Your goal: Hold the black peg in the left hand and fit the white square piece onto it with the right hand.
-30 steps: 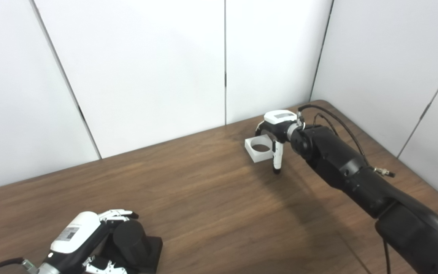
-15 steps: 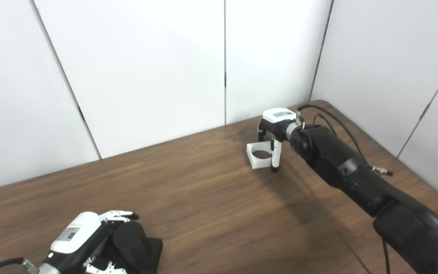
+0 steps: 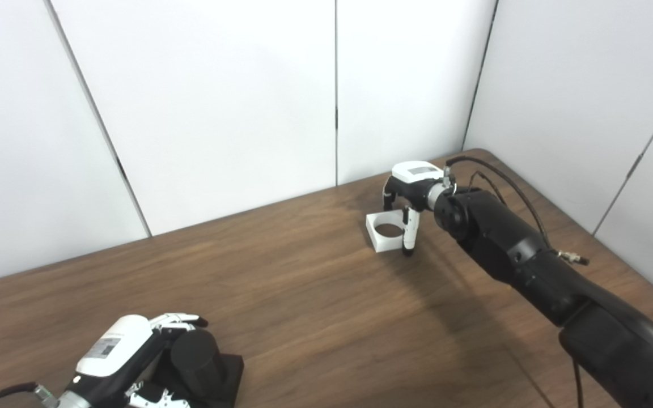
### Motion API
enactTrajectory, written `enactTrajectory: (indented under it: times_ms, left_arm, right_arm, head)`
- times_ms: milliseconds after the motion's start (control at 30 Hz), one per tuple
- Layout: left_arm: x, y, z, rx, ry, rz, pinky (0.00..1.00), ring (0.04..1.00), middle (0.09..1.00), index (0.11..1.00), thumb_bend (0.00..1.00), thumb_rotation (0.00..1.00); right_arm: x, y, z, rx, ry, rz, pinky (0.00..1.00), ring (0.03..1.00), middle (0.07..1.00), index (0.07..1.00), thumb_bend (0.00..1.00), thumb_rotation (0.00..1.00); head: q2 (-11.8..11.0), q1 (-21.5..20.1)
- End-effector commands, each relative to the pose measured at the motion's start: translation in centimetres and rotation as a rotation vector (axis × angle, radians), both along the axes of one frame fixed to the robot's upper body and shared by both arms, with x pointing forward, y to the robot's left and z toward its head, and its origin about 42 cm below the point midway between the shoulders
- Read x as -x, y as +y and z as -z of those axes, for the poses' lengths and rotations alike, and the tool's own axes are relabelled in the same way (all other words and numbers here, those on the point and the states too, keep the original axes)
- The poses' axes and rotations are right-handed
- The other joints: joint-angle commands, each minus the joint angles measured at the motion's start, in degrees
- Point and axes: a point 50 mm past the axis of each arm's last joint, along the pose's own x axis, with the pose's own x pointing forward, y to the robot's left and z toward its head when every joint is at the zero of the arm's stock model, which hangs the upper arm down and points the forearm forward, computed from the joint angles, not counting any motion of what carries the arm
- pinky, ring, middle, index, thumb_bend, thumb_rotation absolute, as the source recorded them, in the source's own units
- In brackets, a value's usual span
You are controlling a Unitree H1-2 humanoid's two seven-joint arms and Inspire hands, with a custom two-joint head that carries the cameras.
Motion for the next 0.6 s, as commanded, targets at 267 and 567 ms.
enactTrajectory:
  times_ms: [267, 567]
  left_arm:
    - [1.4, 0.5, 3.5, -0.123, 0.120, 0.025, 0.71, 0.841, 0.826, 0.489, 0.52, 0.06]
    - [1.0, -0.4, 4.2, -0.130, 0.118, 0.017, 0.74, 0.860, 0.833, 0.490, 0.52, 0.06]
  right_arm:
    - [1.2, 2.4, -4.8, -0.069, -0.196, -0.187, 0.78, 0.832, 0.773, 0.480, 0.52, 0.13]
    - [3.0, 4.3, -7.4, -0.085, -0.268, -0.330, 0.76, 0.812, 0.771, 0.481, 0.52, 0.13]
  head:
    - [2.0, 6.2]
    - [3.6, 14.0]
